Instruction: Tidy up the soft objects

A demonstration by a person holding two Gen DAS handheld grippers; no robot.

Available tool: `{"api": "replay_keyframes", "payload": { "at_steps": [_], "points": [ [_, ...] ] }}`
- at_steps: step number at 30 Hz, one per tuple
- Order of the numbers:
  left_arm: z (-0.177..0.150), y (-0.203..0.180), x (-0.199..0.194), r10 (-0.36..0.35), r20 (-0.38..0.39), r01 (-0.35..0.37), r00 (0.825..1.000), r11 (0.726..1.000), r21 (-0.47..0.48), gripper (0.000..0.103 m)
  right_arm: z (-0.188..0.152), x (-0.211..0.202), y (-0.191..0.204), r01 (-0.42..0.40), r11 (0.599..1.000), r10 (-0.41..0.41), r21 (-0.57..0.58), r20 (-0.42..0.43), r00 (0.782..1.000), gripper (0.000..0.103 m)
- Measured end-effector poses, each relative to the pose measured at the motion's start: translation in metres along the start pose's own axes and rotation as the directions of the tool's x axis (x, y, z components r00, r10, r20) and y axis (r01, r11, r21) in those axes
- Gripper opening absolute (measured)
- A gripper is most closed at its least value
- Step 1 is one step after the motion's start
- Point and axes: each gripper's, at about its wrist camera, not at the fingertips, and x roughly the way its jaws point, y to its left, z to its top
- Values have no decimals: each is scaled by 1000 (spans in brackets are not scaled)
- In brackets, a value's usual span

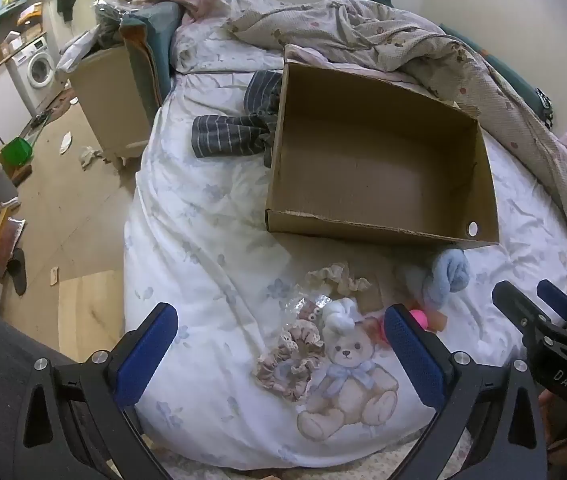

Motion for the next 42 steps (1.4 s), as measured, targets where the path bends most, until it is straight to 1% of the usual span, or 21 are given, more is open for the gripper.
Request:
{"api": "replay_keyframes", "payload": {
  "at_steps": [8,11,23,42],
  "points": [
    [1,2,4,-1,-1,1,1000,1000,-4,103,0,0,0,7,1000,-7,-4,-7,1000,103],
    [-1,3,-1,0,2,0,1000,1000,-4,103,0,0,0,12,1000,-12,-3,-3,1000,103],
    [-1,2,1,0,-12,0,1000,1000,-8,103,0,-1,0,9,1000,-9,-1,-5,1000,103],
    [-1,2,2,-2,-11,1,1000,1000,-9,103,0,0,-1,8,1000,-8,-1,-7,1000,103]
  ]
}}
